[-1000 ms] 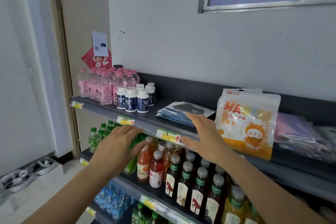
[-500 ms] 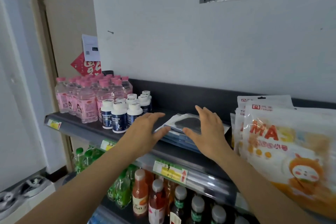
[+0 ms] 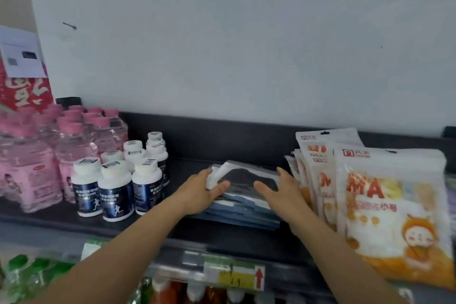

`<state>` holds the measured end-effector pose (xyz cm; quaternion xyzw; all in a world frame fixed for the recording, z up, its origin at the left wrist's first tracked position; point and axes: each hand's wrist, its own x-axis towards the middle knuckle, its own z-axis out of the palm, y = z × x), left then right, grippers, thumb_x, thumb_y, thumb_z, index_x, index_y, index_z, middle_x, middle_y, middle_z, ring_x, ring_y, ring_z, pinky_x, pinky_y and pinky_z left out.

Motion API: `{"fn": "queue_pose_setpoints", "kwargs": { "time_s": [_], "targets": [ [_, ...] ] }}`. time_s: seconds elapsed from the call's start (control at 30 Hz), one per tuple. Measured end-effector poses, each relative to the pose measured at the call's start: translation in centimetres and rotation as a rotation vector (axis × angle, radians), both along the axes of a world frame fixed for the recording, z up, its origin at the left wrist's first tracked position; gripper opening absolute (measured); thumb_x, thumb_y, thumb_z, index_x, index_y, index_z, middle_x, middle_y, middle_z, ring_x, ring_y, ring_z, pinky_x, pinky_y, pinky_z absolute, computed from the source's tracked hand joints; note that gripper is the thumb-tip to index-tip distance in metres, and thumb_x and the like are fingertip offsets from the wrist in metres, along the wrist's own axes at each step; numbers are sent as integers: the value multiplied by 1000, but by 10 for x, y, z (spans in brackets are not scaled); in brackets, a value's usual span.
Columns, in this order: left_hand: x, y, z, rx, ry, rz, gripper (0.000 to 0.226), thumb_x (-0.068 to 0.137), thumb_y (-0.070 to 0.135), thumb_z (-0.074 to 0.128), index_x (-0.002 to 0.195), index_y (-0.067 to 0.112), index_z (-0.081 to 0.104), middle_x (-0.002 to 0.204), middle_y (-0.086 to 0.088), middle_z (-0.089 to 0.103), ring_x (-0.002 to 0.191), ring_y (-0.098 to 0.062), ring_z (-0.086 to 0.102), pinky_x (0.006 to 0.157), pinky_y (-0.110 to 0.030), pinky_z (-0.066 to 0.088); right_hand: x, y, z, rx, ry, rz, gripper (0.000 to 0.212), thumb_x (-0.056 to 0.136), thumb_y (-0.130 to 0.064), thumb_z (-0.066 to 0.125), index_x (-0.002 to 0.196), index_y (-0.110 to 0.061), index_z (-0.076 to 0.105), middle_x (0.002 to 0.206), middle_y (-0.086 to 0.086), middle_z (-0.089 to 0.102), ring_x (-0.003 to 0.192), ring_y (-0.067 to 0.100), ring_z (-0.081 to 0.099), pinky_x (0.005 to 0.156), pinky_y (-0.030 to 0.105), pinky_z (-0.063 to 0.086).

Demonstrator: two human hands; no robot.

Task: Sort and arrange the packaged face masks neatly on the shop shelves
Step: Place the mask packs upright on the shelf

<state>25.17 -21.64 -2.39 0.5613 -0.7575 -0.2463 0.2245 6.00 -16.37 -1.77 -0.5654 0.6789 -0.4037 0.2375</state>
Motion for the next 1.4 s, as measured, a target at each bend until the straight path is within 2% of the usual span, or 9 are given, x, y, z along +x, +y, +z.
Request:
{"fn": "queue_pose_setpoints", "kwargs": {
  "time_s": [0.3,0.4,0.47,0.53,0.67,0.83,1.13,1.3,1.4],
  "targets": [
    [3,-5,-18,-212,243,-42,66,83,42,66,138,14,42,141,-4,42,128,-16,39,94,-15,27,23,0,-19,-96,-155,-67,87,81,-26,71,149,-20,16,152,-3,20,137,15,27,109,29,26],
    [5,-6,-19,-230,284,-34,67,79,38,72,135,13,46,139,-3,44,127,-15,40,93,-14,26,20,1,-15,-170,-248,-94,65,80,-6,70,131,-24,36,110,-13,44,95,-4,47,89,17,35],
    [6,-8,-19,-240,293,-53,67,78,38,73,135,12,47,138,-3,43,126,-14,40,91,-14,26,19,1,-15,-173,-233,-77,65,77,1,70,122,-30,36,104,-11,46,83,-5,47,78,12,37],
    [5,-7,-19,-264,317,-85,61,78,34,74,130,12,50,131,0,44,117,-9,40,87,-12,25,19,0,-19,-163,-198,-48,74,73,0,73,130,-27,35,120,-7,44,93,0,47,77,10,37],
    [5,-7,-17,-342,367,-112,54,74,22,78,123,9,57,115,8,40,111,-6,38,82,-9,24,20,0,-24,-141,-127,-37,103,70,-13,80,149,-23,14,151,-4,21,135,13,28,100,22,25],
    [6,-6,-16,-401,447,-108,79,67,20,83,137,15,45,143,5,35,132,-8,32,102,-14,22,20,0,-21,-226,-89,-48,98,70,-14,80,145,-22,19,151,-1,18,126,7,25,100,22,22],
    [5,2,-13,-608,479,-179,86,65,17,85,139,21,41,138,17,32,129,1,31,105,-12,24,15,-2,-23,-362,-233,-147,118,71,-30,80,149,-24,-8,158,-4,-5,145,16,2,119,42,8],
    [6,7,-12,-656,507,-208,111,64,21,86,144,30,10,147,14,15,134,6,17,103,1,14,17,4,-12,-454,-104,-208,115,74,-19,78,149,-22,-9,158,-1,-6,145,17,-3,111,28,-3],
    [5,12,-7,-627,574,-149,119,66,35,83,147,28,-4,151,19,-3,137,2,14,109,-12,18,22,7,-9,-555,-54,-237,118,71,-17,80,148,-31,-9,158,-3,-5,144,15,-5,114,36,-1]
  ]
}}
